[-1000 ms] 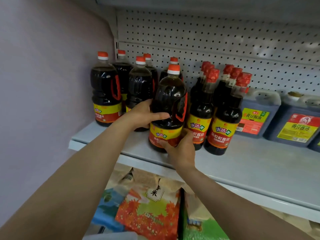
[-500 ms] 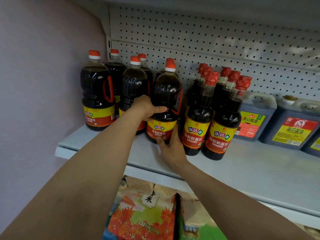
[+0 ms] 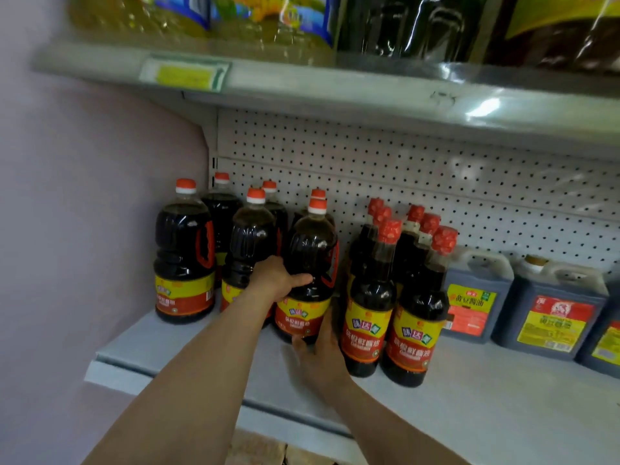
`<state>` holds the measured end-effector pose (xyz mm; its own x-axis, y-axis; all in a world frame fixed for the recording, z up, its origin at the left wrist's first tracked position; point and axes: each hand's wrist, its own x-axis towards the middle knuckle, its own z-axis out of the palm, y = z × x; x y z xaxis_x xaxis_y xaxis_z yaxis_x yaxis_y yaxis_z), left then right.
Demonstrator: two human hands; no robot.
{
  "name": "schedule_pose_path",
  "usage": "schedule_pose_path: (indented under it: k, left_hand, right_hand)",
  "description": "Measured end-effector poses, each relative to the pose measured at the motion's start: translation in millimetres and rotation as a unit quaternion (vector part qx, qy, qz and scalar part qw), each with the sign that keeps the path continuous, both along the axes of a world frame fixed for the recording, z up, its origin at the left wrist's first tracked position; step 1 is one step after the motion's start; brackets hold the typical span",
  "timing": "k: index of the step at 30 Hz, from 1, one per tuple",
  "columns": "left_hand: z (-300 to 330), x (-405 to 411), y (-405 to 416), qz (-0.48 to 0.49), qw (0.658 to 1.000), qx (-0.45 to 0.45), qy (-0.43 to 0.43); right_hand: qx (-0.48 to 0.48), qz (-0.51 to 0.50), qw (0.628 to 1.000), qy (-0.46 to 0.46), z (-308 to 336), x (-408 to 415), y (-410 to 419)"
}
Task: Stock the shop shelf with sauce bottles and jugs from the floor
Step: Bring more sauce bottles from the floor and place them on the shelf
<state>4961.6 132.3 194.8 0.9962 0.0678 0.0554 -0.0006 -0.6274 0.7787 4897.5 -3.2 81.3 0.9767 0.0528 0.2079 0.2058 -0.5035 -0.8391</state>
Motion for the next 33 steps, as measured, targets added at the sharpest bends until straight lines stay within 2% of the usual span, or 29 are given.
schedule_pose_path:
  k: [4,8,14,21,25,30,33]
  left_hand:
    - [0,-21,-10,0.049,0.995,0.071,-0.046]
    - [-2,-57,-20,0.075,0.989,0.127,-0.028]
    - [-12,-124,-43,0.033,0.993,0.112,-0.010]
    - [-19,-224,-132,-0.085,0.995,0.035,-0.025]
    - [-24,-276,-207,-0.148,0.988,0.041,-0.018]
    - [-34,-344,-299,-0.234,0.966,0.104,-0.027]
    - [-40,-387,-349,-0.272,0.956,0.103,-0.029]
  right_hand:
    - [-0.044,0.019,0.998,0.034,7,-3,-7]
    - [-0.087,0.014,0.995,0.055,14,-39,-28]
    - [-0.156,-0.022,0.987,0.044,42,-101,-106]
    - [-0.233,-0.085,0.968,0.041,68,-214,-222]
    - [-0.260,-0.137,0.955,0.036,73,-293,-295]
    - [-0.281,-0.216,0.934,0.055,73,-393,-377]
    - [-0.309,-0.261,0.912,0.062,70,-449,-419]
